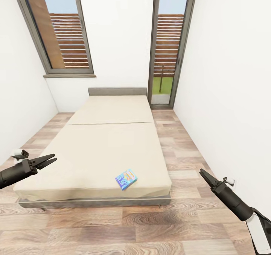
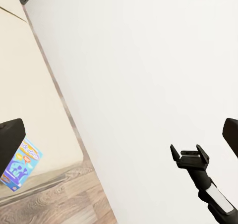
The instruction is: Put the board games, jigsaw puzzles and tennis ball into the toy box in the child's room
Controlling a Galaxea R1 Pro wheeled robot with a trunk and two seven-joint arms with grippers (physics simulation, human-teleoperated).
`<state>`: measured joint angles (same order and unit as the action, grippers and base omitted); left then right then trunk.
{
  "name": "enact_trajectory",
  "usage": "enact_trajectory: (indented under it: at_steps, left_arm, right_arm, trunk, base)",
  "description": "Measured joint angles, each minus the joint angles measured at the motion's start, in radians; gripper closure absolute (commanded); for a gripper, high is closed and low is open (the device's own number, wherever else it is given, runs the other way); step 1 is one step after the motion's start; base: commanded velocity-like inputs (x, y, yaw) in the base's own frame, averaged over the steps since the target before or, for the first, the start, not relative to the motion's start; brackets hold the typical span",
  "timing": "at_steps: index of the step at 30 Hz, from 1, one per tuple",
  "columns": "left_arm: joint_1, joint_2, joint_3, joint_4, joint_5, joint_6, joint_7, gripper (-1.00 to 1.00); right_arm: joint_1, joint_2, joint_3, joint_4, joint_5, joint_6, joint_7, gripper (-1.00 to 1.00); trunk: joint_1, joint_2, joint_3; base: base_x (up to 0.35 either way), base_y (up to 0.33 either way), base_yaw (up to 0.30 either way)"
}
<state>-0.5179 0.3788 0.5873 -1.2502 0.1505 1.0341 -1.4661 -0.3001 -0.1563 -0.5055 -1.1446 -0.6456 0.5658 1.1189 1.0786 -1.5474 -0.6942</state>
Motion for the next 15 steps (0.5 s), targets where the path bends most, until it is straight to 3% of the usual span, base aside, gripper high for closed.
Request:
enact_trajectory:
  at_steps: [15]
  left_arm:
    - [0.000, 0.000, -0.001, 0.000, -0.001, 0.000, 0.000, -1.00]
  right_arm:
    - [0.000, 0.001, 0.000, 0.015, 0.000, -0.002, -0.007, -1.00]
  trunk:
    - [0.000, 0.000, 0.025]
  base:
    - [0.000, 0.000, 0.000]
